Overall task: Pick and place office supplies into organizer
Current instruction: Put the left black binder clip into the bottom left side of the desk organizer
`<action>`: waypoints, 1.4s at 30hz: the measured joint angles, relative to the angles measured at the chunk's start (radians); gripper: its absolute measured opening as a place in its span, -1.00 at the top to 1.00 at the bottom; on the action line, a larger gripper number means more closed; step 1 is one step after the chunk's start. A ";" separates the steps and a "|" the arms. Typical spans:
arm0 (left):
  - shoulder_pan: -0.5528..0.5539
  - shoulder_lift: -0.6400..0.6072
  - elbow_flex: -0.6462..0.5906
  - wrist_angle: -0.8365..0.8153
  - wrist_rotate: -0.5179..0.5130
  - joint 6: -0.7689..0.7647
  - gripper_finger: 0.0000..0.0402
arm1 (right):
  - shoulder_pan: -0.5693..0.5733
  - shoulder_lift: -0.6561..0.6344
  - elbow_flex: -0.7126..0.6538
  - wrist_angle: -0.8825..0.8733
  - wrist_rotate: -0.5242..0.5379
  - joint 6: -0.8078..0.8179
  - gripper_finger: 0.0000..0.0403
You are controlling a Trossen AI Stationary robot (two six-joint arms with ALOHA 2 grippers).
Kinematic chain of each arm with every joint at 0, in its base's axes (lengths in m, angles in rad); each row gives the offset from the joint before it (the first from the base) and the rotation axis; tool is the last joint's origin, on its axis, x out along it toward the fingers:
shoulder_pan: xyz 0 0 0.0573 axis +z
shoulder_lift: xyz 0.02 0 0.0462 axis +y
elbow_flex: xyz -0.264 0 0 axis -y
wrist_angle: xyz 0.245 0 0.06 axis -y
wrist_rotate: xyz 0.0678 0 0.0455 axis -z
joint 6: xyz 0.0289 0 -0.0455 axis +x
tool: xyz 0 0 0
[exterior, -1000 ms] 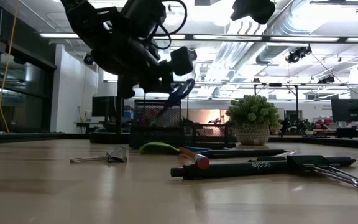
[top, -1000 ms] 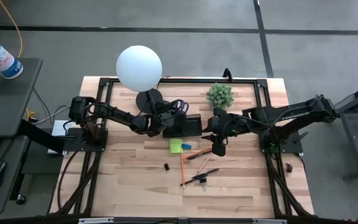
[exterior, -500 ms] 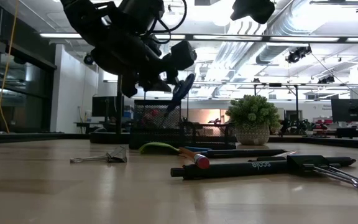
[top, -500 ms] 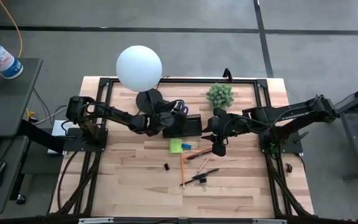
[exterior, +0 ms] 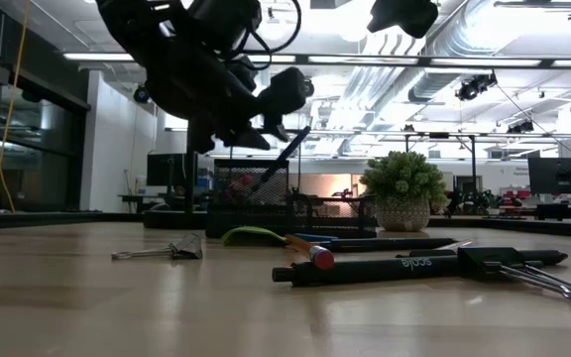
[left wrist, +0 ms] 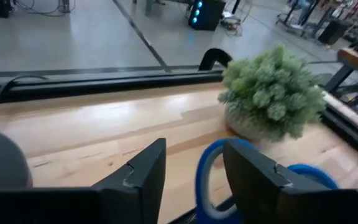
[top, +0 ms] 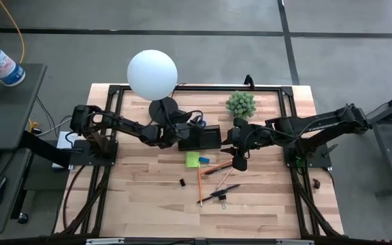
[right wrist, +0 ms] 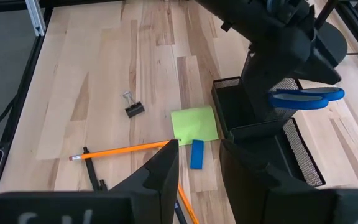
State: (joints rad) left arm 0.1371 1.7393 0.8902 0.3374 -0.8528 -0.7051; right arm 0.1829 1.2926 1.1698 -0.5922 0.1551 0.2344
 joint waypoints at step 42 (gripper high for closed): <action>-0.315 -0.392 -0.001 -0.123 0.354 -0.037 -0.08 | -0.013 0.000 0.000 0.002 -0.049 -0.194 0.46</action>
State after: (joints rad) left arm -0.1780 1.3475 0.8890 0.2143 -0.4985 -0.7419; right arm 0.1696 1.2926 1.1698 -0.5904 0.1058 0.0400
